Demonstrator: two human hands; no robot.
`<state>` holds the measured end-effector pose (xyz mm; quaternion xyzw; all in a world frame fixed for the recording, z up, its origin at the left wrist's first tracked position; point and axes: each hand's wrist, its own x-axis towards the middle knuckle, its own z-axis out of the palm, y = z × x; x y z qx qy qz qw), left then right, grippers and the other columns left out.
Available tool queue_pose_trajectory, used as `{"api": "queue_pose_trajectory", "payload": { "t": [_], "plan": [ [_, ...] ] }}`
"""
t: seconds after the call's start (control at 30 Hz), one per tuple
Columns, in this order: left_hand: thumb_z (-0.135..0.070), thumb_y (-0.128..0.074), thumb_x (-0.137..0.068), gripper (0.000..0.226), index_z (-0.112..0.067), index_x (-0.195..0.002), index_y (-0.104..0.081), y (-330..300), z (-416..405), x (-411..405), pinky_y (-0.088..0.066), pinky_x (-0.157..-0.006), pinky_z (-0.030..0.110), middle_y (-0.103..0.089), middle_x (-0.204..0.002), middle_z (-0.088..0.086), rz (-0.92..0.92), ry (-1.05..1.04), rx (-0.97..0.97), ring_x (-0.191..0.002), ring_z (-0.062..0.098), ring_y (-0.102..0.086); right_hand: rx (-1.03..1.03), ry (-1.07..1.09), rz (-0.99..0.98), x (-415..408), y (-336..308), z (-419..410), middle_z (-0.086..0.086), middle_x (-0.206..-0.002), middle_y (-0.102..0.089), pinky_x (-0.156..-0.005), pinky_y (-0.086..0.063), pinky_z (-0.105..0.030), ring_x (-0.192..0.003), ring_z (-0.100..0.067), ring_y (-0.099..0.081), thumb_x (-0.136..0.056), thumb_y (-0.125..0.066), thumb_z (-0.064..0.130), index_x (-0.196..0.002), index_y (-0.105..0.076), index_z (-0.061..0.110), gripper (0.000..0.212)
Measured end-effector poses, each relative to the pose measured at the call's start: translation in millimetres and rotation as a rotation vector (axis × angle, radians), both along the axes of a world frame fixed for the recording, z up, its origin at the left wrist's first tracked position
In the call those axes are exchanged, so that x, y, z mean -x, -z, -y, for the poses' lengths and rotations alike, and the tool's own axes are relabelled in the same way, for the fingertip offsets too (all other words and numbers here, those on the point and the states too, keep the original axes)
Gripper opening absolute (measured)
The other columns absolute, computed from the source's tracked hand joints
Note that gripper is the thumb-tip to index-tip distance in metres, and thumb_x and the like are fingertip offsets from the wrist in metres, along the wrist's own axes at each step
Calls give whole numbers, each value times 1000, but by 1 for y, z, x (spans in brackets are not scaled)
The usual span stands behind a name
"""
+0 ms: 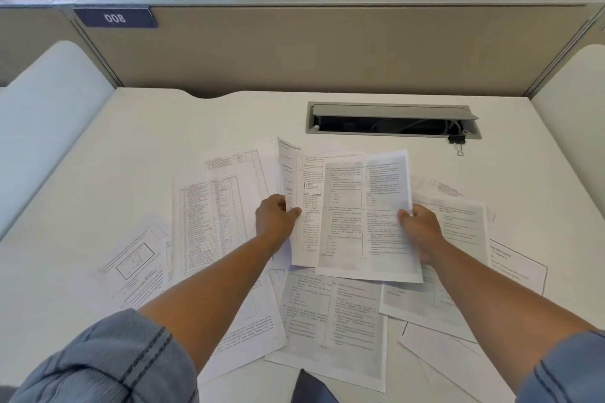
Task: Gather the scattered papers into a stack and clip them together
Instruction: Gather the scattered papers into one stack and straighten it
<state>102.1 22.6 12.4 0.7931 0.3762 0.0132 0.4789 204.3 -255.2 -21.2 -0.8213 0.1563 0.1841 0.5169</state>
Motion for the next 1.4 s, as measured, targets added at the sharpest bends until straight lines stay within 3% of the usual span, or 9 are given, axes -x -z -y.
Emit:
{"api": "queue_pose_trajectory", "payload": {
  "t": [0.23, 0.33, 0.43, 0.73, 0.93, 1.1, 1.2, 1.27, 1.4],
  "plan": [
    [-13, -65, -96, 13, -11, -108, -70, -15, -1, -3, -52, -54, 21, -69, -103, -4, -10, 66, -35, -76, 15, -66, -40, 31, 0, -1, 3, 1, -6, -112, -72, -95, -58, -51, -101, -31, -70, -101, -57, 21, -112, -67, 17, 16],
    [-13, -58, -98, 18, -2, -89, -67, -27, -8, -1, -63, -64, 36, -71, -91, -6, -52, 105, -124, -65, 14, -64, -55, 44, 15, 1, 2, 0, -5, -112, -73, -95, -58, -49, -101, -30, -70, -101, -58, 20, -111, -67, 18, 13],
    [-15, -53, -100, 27, -9, -73, -57, -41, -17, 4, -51, -51, 27, -67, -81, -2, -93, 149, -219, -61, 15, -61, -51, 58, 31, 4, 0, -1, -5, -113, -72, -96, -57, -49, -103, -30, -69, -101, -60, 20, -114, -67, 18, 15],
    [-7, -50, -93, 21, -9, -72, -48, -105, -50, 16, -33, -48, 29, -56, -77, 7, -178, 285, -614, -58, 21, -49, 159, 8, 211, 17, -10, -17, -7, -123, -68, -89, -51, -39, -101, -26, -60, -102, -53, 16, -127, -61, 15, 27],
    [-6, -51, -92, 10, -8, -87, -60, -147, -64, 23, -44, -54, 31, -57, -78, 5, -114, 252, -741, -63, 23, -54, 360, -16, 304, 20, -24, -21, -9, -117, -68, -78, -49, -39, -91, -29, -59, -103, -42, 12, -128, -55, 18, 28],
    [-13, -45, -100, 25, -3, -82, -59, -144, -68, 29, -39, -55, 32, -58, -80, 7, -58, 238, -615, -66, 23, -52, 406, 5, 272, 11, -26, -5, -14, -122, -66, -88, -56, -51, -106, -40, -63, -93, -49, 1, -137, -48, 15, 46],
    [-15, -45, -103, 31, -4, -76, -54, -123, -63, 37, -34, -54, 31, -56, -76, 6, -21, 210, -422, -64, 21, -48, 543, 35, 243, 9, -28, -2, -15, -140, -56, -101, -48, -58, -123, -43, -56, -90, -56, -1, -150, -38, 18, 65],
    [-14, -46, -103, 30, -5, -76, -54, -102, -60, 41, -36, -59, 32, -56, -75, 8, 3, 170, -253, -67, 24, -50, 612, 63, 303, 14, -30, -7, -15, -147, -50, -106, -41, -59, -129, -42, -51, -95, -59, 8, -150, -39, 16, 59],
    [-13, -48, -104, 28, 0, -81, -58, -68, -40, 50, -41, -64, 32, -59, -81, 11, -2, 90, 6, -72, 24, -53, -36, 16, 245, 41, -33, -29, -12, -122, -70, -88, -51, -40, -103, -27, -66, -104, -53, 40, -129, -62, 13, 38]
  ]
}}
